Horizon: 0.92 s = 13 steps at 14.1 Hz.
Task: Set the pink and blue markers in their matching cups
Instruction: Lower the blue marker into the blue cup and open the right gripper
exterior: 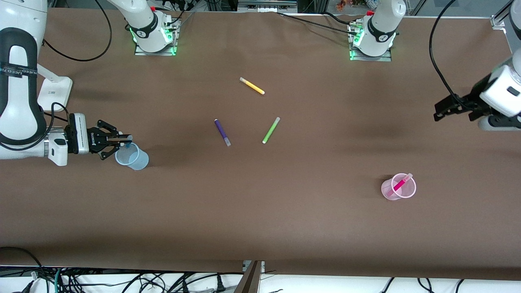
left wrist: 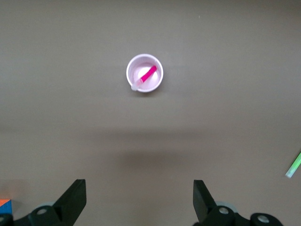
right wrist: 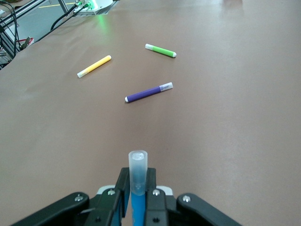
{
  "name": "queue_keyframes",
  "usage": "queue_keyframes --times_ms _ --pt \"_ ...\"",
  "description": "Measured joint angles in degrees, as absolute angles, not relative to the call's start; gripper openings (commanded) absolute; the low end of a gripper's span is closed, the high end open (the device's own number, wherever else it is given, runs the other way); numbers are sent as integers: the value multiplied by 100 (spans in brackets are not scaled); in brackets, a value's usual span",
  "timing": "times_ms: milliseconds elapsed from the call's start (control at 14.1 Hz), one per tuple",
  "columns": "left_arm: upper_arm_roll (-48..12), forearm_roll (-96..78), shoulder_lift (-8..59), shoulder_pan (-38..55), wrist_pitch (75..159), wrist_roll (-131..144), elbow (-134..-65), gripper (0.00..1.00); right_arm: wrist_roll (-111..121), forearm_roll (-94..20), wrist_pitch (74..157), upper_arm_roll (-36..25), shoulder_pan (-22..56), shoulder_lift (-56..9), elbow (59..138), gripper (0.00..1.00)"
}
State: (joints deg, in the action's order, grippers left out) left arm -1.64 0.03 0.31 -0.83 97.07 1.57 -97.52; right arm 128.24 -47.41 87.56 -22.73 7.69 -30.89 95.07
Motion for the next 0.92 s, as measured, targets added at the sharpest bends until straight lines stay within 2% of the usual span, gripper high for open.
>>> queue_keyframes --times_ms 356,427,498,569,924 --pt "-217 3 -120 -89 9874 -7 -9959 100 12925 -4750 8756 -2272 741 -3196 9507 8" --pt "-218 3 -120 -89 9873 -20 -9960 100 12938 -4752 8756 -2272 740 -3218 9507 20" --pt "-218 3 -120 -89 9861 -30 -9961 100 12941 -4753 8757 -2272 738 -3234 9507 84" --pt "-220 3 -120 -89 9830 -37 -9963 100 12941 -4756 8758 -2272 731 -3247 9505 100" --pt "-242 3 -120 -88 9777 -44 -9971 100 12916 -4958 8759 -2272 702 -3276 9417 100"
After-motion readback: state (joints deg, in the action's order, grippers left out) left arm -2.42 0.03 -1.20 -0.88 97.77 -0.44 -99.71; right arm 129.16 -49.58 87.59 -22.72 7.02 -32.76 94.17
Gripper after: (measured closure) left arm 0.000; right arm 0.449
